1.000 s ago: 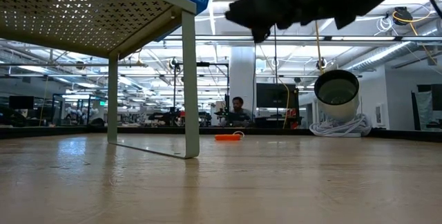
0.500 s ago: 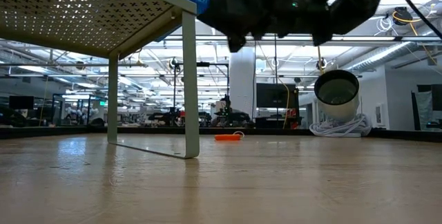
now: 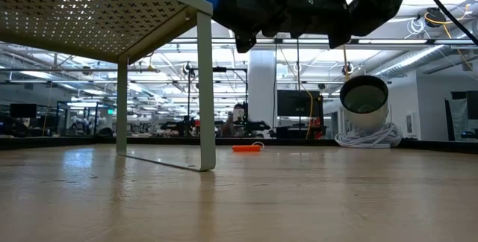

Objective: Pick & Place Office Desk Supplies
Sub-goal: Adjust the top blue basket on the shelf, then put the orange spring rubber band into the top blue basket on the shelf

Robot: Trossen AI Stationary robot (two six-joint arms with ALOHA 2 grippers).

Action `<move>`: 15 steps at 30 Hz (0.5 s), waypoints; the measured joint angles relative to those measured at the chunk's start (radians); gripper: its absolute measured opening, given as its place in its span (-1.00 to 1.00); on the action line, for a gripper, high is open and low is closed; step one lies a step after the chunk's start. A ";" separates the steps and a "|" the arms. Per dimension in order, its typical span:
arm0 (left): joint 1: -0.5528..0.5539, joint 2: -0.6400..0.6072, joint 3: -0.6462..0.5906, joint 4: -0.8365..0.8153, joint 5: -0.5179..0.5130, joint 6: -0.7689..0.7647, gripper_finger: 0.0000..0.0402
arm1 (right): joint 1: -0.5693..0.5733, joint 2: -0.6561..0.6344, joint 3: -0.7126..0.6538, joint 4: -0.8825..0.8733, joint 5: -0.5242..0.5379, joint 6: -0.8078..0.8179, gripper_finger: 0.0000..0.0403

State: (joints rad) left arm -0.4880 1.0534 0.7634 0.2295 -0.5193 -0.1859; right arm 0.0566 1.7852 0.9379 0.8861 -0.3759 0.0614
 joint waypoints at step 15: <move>0.010 0.000 0.000 0.001 0.001 -0.001 0.39 | -0.121 -0.071 -0.004 -0.380 0.108 -0.079 -0.59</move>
State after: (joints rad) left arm -0.4782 1.0534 0.7631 0.2308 -0.5181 -0.1871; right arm -0.0639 1.7147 0.9342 0.5065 -0.2678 -0.0172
